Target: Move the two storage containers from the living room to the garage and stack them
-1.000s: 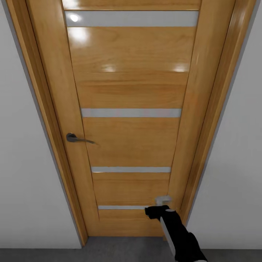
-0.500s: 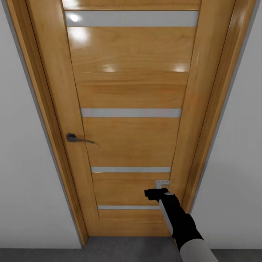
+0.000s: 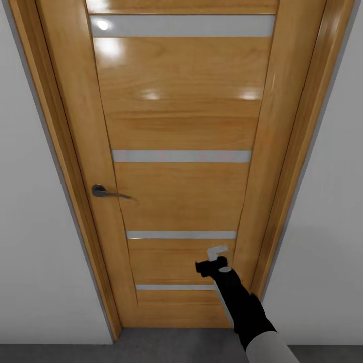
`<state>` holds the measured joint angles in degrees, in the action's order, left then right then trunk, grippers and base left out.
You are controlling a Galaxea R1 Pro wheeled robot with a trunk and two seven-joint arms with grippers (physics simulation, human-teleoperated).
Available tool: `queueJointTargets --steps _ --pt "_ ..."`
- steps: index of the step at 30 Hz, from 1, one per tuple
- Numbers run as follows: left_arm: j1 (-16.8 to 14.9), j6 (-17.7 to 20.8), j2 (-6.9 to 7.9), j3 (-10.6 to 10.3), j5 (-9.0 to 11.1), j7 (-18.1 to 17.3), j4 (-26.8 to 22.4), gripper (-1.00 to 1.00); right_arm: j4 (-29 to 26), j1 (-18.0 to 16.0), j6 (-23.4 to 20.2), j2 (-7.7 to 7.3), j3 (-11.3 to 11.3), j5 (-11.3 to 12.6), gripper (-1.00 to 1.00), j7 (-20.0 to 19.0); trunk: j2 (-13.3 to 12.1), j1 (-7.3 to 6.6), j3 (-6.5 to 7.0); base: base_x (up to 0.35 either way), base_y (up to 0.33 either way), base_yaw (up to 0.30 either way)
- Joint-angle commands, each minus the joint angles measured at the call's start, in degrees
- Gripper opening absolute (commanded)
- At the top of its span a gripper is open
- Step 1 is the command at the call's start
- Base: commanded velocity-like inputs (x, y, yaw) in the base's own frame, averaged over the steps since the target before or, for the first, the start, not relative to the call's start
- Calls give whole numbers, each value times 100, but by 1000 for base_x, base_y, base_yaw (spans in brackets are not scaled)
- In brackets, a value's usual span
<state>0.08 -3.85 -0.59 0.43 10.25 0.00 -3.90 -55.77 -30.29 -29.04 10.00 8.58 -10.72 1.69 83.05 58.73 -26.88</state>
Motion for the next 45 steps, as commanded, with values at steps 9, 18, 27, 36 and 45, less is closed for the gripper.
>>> queueJointTargets --steps 9,18,27,36,45 --pt "1 -10 -12 3 38 3 -5 100 52 -35 1209 0 983 -129 100 53 3 0 -5 0 0 0" --pt "1 -7 -10 -3 31 -1 -4 100 504 -643 1479 0 1596 -111 100 51 3 0 -5 68 0 0" --pt "1 2 -7 -7 22 -8 -5 100 735 -789 1580 0 1648 -114 100 53 3 0 -5 293 0 0" --pt "1 -2 -11 -7 21 -9 -5 100 789 -796 1609 0 1661 -141 100 59 3 0 -5 321 0 0" --pt "1 -2 -5 -9 21 -9 -5 100 1249 -981 1675 0 1672 -170 100 67 3 0 -5 322 0 0"
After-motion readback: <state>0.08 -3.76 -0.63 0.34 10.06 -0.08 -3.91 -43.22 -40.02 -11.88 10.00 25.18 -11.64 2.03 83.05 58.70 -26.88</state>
